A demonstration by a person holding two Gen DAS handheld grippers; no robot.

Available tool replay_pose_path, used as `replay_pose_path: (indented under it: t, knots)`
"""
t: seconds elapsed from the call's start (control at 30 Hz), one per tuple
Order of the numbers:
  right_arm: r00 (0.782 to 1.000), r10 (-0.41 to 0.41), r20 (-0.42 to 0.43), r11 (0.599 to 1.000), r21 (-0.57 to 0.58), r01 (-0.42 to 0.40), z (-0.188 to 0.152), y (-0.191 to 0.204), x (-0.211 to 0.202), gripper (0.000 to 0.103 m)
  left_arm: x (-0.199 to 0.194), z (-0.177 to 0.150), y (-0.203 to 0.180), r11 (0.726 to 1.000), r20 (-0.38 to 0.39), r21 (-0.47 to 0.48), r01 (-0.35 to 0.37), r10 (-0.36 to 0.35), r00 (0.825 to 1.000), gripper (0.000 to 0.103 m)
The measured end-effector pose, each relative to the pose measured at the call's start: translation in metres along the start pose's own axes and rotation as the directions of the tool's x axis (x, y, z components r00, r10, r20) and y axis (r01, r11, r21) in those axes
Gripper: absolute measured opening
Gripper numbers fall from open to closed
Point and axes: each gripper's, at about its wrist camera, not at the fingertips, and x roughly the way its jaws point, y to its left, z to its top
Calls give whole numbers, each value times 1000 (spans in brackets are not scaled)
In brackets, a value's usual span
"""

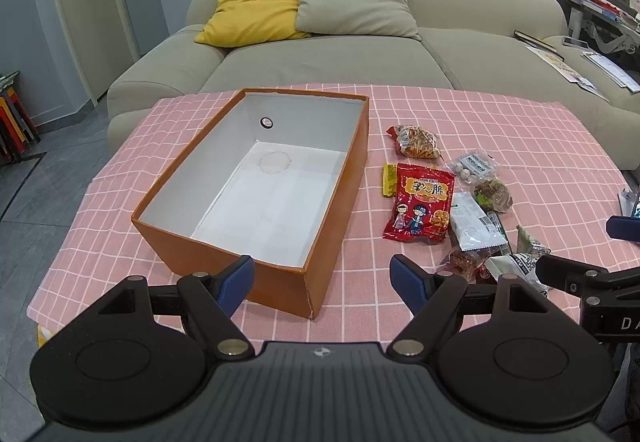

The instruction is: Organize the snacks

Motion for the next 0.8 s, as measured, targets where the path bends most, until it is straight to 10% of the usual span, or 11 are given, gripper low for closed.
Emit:
replay_pose_path:
  t: [0.47,0.8]
  knots:
    - [1000,21,0,1000,0,-21,-1,0,1,99,-1,0,3,999,-1,-25,48,-48,999,89]
    - [999,50,-21,999,-5,-50,-13,-12,12,88,10,2,-6,975,-37,-64,212,-214,976,64]
